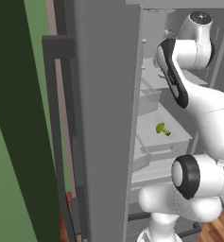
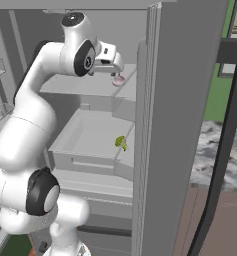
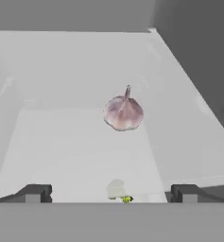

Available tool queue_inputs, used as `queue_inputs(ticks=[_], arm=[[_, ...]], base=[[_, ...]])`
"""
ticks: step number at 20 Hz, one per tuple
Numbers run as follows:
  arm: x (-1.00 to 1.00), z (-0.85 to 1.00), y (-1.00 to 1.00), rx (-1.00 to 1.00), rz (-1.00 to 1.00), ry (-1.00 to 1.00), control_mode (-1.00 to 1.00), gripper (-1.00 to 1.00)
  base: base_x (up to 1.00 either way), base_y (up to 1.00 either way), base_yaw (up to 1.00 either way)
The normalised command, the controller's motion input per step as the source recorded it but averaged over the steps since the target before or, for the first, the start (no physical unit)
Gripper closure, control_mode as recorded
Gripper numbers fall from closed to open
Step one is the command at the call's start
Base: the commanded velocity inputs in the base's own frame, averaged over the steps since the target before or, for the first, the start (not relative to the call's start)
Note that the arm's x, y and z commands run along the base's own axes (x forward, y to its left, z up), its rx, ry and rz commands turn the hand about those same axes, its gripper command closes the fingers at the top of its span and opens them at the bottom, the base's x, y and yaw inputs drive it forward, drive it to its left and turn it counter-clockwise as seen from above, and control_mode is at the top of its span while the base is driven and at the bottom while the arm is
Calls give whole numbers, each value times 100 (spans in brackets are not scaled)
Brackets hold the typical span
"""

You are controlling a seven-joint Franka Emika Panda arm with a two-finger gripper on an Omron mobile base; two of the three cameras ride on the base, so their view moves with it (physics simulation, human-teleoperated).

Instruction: Retrieve the bottle and the shaker from the cabinet and place them next to the mixing bowl on the counter. Then add garlic from the fridge to the mixing bowl.

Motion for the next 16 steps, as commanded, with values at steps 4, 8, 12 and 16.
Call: queue_inputs(ticks=[4,8,12,16], arm=[[54,-29,-2,0,0,8,-100,-100],[38,-41,0,-1,0,15,-100,-100],[37,-33,-4,0,0,7,-100,-100],[45,-15,-20,0,0,0,-100,-100]], base=[[0,0,0],[0,0,0],[0,0,0],[0,0,0]])
